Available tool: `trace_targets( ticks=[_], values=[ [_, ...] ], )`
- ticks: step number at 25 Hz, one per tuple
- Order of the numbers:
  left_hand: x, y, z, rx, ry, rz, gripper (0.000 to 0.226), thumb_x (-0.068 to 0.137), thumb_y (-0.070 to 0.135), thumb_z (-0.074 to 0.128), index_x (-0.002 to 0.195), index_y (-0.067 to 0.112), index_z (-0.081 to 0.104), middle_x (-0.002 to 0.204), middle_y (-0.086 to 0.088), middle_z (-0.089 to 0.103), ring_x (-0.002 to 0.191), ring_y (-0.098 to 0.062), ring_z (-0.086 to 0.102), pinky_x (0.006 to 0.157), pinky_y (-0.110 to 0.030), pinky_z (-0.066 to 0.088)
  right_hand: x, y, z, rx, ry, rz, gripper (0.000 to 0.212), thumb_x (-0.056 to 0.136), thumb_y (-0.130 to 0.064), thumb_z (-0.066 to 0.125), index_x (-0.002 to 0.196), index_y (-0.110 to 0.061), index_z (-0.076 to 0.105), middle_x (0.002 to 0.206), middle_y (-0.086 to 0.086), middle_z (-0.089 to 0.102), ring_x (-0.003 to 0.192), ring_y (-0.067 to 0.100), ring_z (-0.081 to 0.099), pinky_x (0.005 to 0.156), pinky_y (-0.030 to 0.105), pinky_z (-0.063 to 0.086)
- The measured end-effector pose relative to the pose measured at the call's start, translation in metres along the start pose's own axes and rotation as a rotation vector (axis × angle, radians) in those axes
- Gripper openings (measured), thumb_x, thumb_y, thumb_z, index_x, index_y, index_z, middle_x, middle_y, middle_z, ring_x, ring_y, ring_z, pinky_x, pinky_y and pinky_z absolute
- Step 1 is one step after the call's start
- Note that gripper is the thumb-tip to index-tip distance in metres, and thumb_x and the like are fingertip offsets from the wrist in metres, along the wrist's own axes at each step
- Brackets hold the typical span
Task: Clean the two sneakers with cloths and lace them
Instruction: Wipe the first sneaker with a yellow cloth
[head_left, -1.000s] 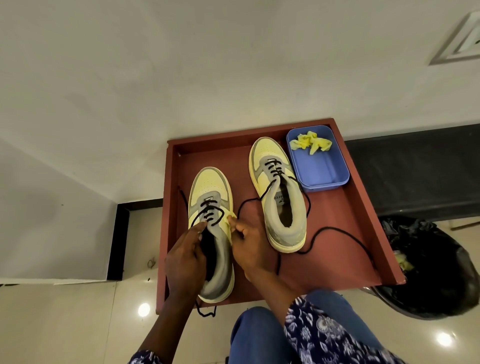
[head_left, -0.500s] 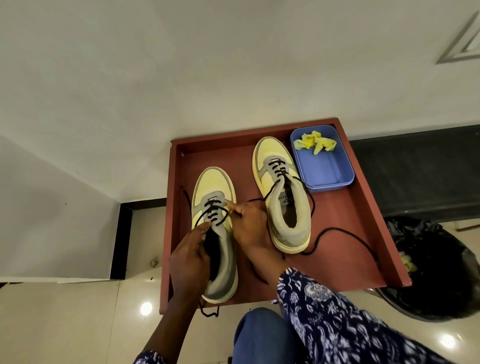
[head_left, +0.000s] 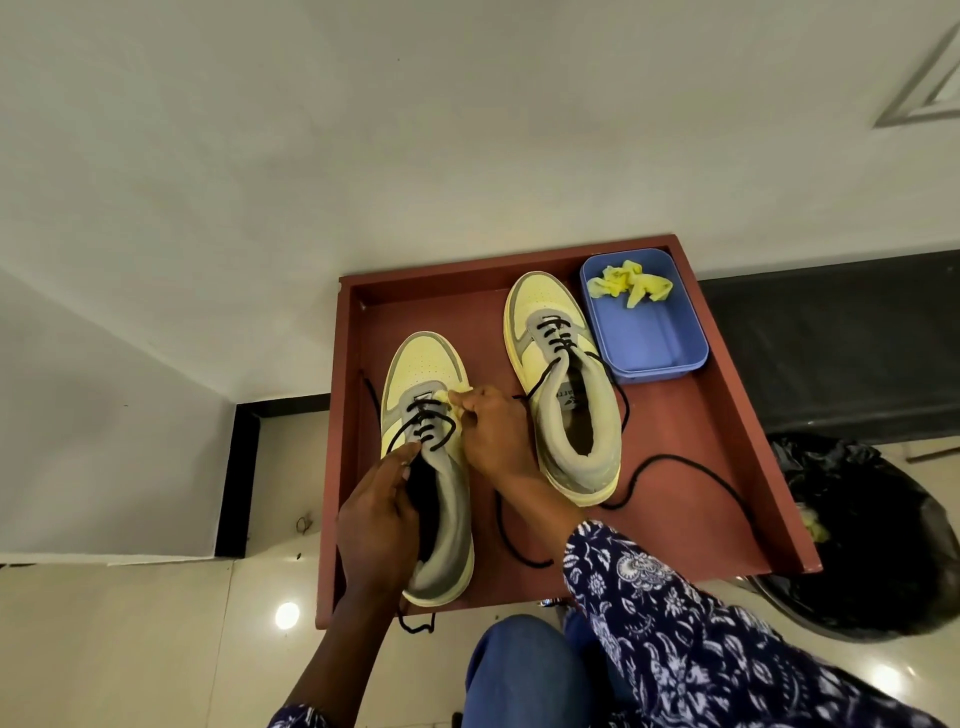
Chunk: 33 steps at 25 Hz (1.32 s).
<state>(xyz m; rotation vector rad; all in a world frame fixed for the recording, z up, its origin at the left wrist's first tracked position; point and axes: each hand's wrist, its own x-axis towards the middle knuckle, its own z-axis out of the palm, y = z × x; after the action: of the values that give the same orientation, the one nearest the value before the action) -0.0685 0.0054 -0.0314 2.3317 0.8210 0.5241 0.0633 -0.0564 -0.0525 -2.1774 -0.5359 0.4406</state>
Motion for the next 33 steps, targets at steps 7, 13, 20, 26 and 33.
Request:
trace_targets(
  ticks=[7,13,20,26,33],
  values=[
    [-0.002,0.001,0.001,0.015,0.024,-0.010,0.038,0.084,-0.013,0.050,0.112,0.007,0.065,0.110,-0.010,0.068,0.095,-0.007,0.051,0.084,-0.013,0.035,-0.072,0.009,-0.008,0.240,-0.006,0.013,0.030,0.087,0.003,0.052,0.110,-0.007,0.068,0.105,0.009,0.064,0.092,0.009,0.057,0.079,-0.003,0.036],
    [-0.001,-0.002,0.001,0.020,0.018,-0.009,0.038,0.084,-0.013,0.050,0.113,0.008,0.065,0.110,-0.010,0.068,0.094,-0.007,0.051,0.083,-0.011,0.036,-0.069,0.007,-0.004,0.330,0.075,0.090,0.026,0.086,0.001,0.056,0.106,-0.008,0.070,0.103,0.006,0.065,0.096,0.015,0.062,0.081,0.002,0.040],
    [0.000,-0.001,0.000,0.012,0.012,0.025,0.039,0.083,-0.015,0.051,0.111,0.008,0.066,0.112,-0.011,0.068,0.096,-0.007,0.052,0.091,-0.022,0.039,-0.016,-0.005,0.000,0.172,0.129,0.088,0.029,0.089,-0.001,0.051,0.112,-0.008,0.067,0.109,0.013,0.064,0.101,0.023,0.059,0.081,0.005,0.031],
    [-0.002,-0.001,0.003,0.003,0.036,0.008,0.037,0.085,-0.014,0.049,0.111,0.006,0.065,0.108,-0.012,0.068,0.093,-0.008,0.053,0.089,-0.021,0.039,-0.026,-0.001,0.003,0.143,0.088,-0.002,0.032,0.089,0.001,0.048,0.114,-0.008,0.066,0.110,0.011,0.060,0.101,0.020,0.056,0.077,0.001,0.027],
    [-0.003,0.000,0.003,0.016,0.056,-0.008,0.036,0.085,-0.012,0.050,0.113,0.006,0.065,0.104,-0.012,0.070,0.089,-0.008,0.053,0.084,-0.014,0.037,-0.084,0.013,0.010,0.410,0.144,-0.072,0.031,0.084,-0.005,0.048,0.107,-0.008,0.069,0.097,-0.003,0.055,0.093,-0.018,0.051,0.083,0.000,0.039]
  ],
)
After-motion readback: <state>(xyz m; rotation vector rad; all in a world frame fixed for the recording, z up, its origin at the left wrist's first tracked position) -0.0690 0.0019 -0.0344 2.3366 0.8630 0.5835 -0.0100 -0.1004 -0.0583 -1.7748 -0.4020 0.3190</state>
